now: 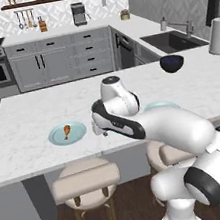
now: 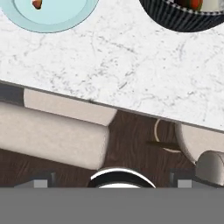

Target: Pick the chicken drumstick and bell pepper from their plates and place them in the bowl. Then put the bowl in the fridge.

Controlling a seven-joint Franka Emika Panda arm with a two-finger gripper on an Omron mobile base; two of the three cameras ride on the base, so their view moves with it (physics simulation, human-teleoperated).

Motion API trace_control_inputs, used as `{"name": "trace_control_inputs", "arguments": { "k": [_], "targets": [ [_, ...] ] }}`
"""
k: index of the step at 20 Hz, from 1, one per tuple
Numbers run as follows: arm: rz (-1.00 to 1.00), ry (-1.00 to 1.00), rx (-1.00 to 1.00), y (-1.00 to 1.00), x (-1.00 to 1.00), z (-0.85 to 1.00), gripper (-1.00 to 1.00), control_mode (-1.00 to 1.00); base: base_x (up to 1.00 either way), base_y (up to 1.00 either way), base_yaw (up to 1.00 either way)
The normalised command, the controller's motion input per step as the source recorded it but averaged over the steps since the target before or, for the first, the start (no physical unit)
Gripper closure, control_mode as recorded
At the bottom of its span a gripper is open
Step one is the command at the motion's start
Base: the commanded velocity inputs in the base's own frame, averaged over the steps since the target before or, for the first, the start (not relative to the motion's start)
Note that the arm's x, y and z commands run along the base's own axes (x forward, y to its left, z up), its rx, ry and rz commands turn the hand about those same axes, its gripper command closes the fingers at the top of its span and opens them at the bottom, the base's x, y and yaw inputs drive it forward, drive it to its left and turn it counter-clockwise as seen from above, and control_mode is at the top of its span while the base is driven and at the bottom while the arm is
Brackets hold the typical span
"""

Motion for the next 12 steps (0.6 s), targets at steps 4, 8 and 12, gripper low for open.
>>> {"name": "trace_control_inputs", "arguments": {
  "k": [4, 8, 12],
  "targets": [
    [0.00, 0.00, 0.00, 0.00, 0.00, 0.00, -1.00, 1.00, 0.40, 0.35, -0.01],
    [0.00, 0.00, 0.00, 0.00, 0.00, 0.00, -1.00, 1.00, 0.51, 0.00, -0.01],
    [0.00, 0.00, 0.00, 0.00, 0.00, 0.00, -1.00, 1.00, 0.31, 0.00, 0.00]
  ]
}}
